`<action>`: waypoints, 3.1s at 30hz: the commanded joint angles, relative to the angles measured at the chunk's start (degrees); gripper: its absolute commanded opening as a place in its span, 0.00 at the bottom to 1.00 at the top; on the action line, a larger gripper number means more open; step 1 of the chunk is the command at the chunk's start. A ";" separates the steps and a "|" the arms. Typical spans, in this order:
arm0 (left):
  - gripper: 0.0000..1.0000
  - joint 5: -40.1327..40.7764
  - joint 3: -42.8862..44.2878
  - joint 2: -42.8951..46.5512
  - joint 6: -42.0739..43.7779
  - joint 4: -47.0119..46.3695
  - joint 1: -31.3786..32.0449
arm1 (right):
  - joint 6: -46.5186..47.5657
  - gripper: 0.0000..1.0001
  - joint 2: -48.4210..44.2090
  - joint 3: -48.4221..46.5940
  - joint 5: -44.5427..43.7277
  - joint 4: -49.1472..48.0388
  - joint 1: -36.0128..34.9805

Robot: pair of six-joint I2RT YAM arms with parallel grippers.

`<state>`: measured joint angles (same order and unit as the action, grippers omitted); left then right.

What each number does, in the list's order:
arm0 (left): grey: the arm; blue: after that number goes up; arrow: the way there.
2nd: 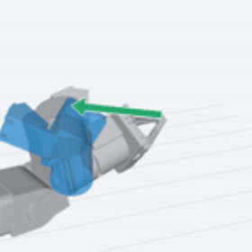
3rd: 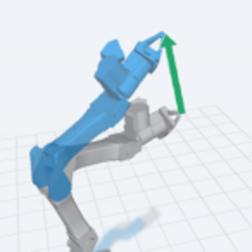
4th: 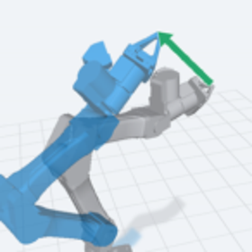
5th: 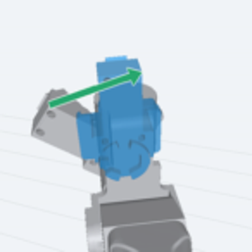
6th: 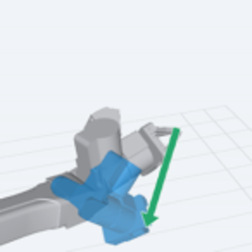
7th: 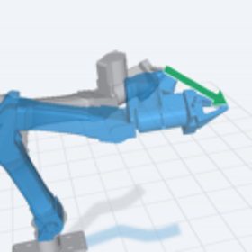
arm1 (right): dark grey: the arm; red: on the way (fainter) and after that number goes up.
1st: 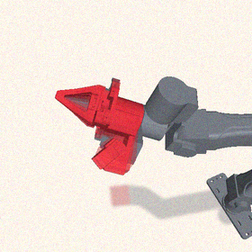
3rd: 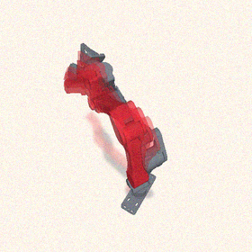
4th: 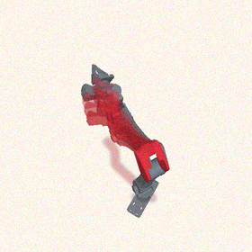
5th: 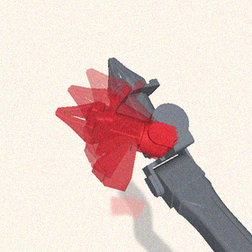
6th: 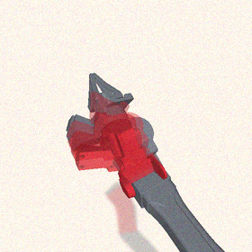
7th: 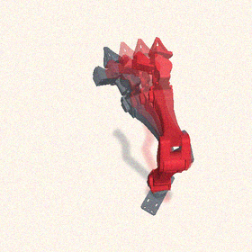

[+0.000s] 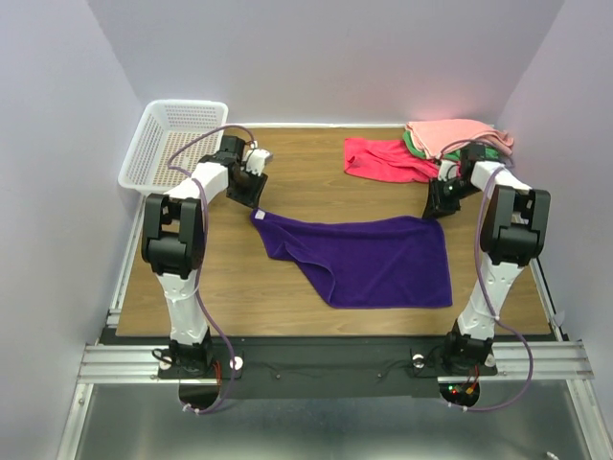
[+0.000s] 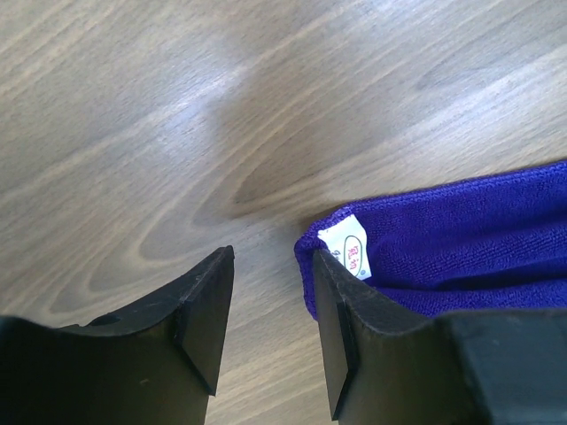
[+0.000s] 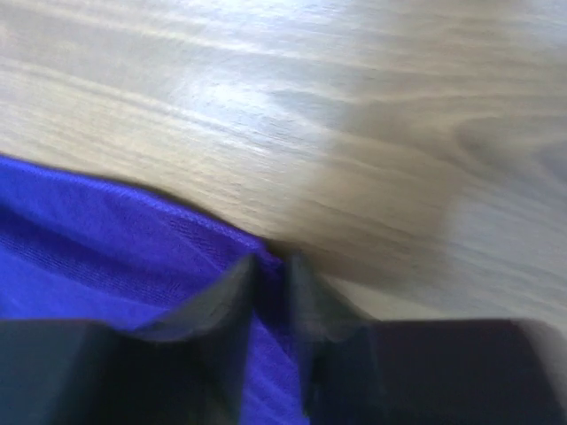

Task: Roll the towels
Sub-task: Flatten the towel

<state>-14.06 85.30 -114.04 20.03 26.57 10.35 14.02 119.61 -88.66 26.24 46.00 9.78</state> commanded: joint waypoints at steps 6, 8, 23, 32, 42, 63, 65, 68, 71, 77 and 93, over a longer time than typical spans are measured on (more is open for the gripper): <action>0.53 -2.02 -0.30 1.36 -0.17 1.56 -0.94 | 0.92 0.01 -3.24 1.30 3.29 1.81 0.06; 0.56 -2.37 -0.13 1.28 -0.52 1.56 -1.21 | 0.92 0.01 -4.21 1.30 3.73 1.82 0.06; 0.56 -12.91 2.77 3.91 -4.91 0.24 -3.40 | -0.57 0.01 -8.52 -2.74 5.84 1.55 0.06; 0.59 -16.61 2.07 3.83 -5.79 1.47 -3.76 | 0.13 0.00 -9.92 -0.72 3.82 0.32 0.06; 0.56 -9.41 2.15 0.05 -7.02 -0.02 -3.76 | -0.13 0.01 -10.19 -0.81 3.55 -0.03 0.06; 0.00 -11.95 9.09 5.75 -7.29 3.66 -3.85 | -2.33 0.01 -15.63 -5.81 3.64 -0.29 0.24; 0.00 -11.78 12.50 9.26 -7.20 4.63 -3.85 | -3.21 0.01 -18.00 -8.96 3.47 -0.21 0.41; 0.00 -11.43 16.03 14.01 -7.11 5.33 -3.84 | -4.26 0.01 -20.98 -13.18 2.94 -0.21 0.41; 0.00 -11.51 17.44 18.67 -7.02 5.95 -3.85 | -4.44 0.01 -23.28 -15.22 2.68 -0.12 0.41; 0.00 -11.78 12.98 30.70 -7.29 4.46 -3.85 | -4.18 0.01 -31.62 -14.01 0.31 -0.73 0.41; 0.00 -11.60 -2.59 55.77 -6.50 6.91 -3.85 | -0.58 0.01 -56.24 1.37 -3.30 -3.55 0.41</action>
<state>-25.32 82.19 -58.74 12.97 32.73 6.90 11.60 65.06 -89.03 25.61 45.01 9.78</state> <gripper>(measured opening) 0.036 0.032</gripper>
